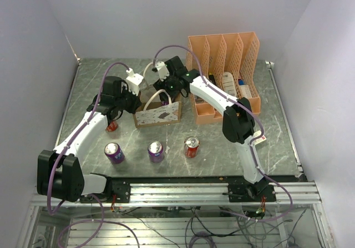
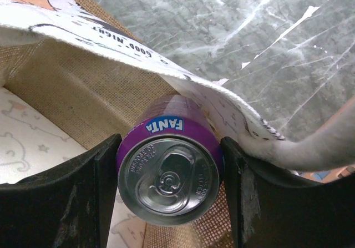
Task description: Place the beverage into the canvas bag
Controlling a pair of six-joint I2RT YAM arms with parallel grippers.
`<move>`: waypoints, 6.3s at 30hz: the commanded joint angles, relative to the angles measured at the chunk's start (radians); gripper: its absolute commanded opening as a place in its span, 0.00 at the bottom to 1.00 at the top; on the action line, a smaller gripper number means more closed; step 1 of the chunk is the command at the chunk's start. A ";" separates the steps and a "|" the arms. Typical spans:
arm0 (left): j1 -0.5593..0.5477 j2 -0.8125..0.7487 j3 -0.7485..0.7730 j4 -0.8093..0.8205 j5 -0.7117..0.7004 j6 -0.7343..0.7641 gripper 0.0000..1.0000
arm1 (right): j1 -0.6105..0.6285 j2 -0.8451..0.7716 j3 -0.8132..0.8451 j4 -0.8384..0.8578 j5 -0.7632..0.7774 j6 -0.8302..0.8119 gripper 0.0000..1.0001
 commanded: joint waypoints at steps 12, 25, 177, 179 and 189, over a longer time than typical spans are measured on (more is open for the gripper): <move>0.004 -0.001 0.029 -0.007 -0.010 -0.013 0.07 | -0.011 0.058 0.046 -0.024 0.020 -0.036 0.53; 0.004 0.003 0.037 -0.011 -0.015 -0.024 0.07 | -0.011 0.031 0.079 -0.039 -0.003 -0.034 0.73; 0.003 0.114 0.133 -0.019 -0.076 -0.115 0.32 | -0.069 -0.603 -0.187 0.166 -0.078 -0.174 0.39; 0.002 0.113 0.124 -0.019 -0.066 -0.120 0.20 | -0.068 -0.562 -0.151 0.167 -0.119 -0.155 0.38; 0.003 0.097 0.092 -0.016 -0.050 -0.111 0.07 | -0.067 -0.382 -0.037 0.136 -0.323 -0.094 0.36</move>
